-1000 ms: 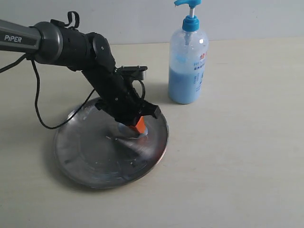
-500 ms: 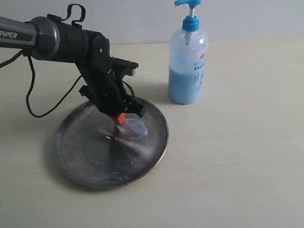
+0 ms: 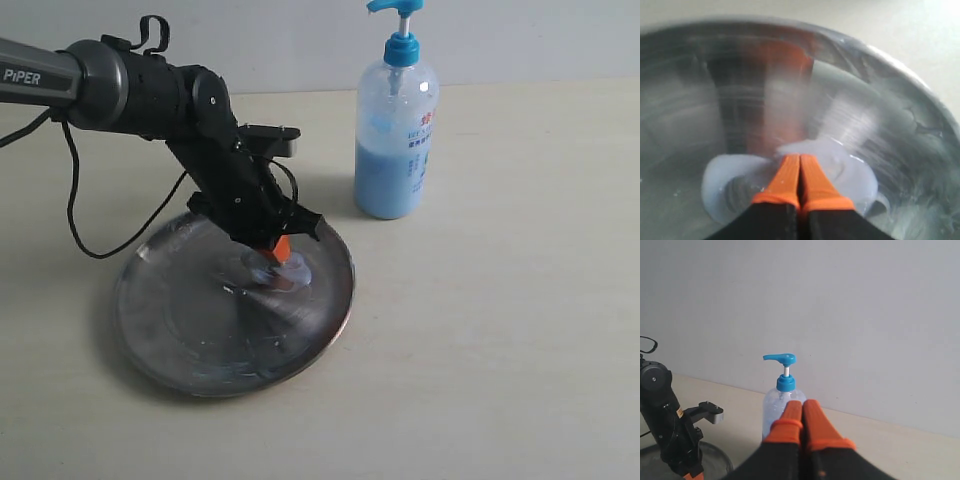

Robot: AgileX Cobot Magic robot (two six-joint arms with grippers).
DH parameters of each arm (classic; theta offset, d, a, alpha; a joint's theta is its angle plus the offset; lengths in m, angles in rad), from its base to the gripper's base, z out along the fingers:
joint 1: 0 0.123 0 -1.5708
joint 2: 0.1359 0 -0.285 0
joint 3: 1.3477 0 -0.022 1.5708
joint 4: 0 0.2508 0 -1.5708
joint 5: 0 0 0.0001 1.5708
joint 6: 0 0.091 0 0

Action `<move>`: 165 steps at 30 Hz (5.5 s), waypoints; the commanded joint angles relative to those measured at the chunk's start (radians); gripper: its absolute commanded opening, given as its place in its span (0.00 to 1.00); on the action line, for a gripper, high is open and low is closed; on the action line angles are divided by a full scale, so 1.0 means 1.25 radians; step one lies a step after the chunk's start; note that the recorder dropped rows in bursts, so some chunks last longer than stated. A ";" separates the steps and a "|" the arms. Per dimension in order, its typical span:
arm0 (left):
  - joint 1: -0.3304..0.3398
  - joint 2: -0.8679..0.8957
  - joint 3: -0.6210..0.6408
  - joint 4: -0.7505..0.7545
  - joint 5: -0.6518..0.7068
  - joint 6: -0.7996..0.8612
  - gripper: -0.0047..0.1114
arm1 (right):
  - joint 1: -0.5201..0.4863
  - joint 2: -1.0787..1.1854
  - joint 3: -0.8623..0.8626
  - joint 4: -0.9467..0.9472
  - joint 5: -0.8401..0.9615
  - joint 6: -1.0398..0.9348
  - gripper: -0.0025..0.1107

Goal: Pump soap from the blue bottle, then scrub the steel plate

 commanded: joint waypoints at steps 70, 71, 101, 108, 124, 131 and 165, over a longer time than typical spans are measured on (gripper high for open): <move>-0.078 0.020 0.014 0.113 0.062 -0.129 0.04 | -0.002 -0.006 0.003 0.008 -0.005 -0.005 0.02; -0.078 0.020 0.014 0.075 0.052 -0.112 0.04 | -0.002 -0.006 0.003 0.008 -0.005 -0.005 0.02; 0.048 -0.278 0.014 0.103 0.040 -0.118 0.04 | -0.002 -0.006 0.003 0.010 0.019 -0.034 0.02; 0.087 -0.399 0.033 0.128 0.115 -0.118 0.04 | -0.002 -0.006 0.040 0.010 -0.001 -0.034 0.02; 0.096 -0.723 0.276 0.135 0.007 -0.102 0.04 | -0.002 -0.006 0.050 0.011 0.031 -0.049 0.02; 0.096 -0.892 0.406 0.122 -0.063 -0.102 0.04 | -0.002 -0.006 0.050 0.013 0.030 -0.049 0.02; 0.096 -1.681 0.853 0.129 -0.294 -0.091 0.04 | -0.002 0.136 0.082 0.087 -0.056 -0.049 0.02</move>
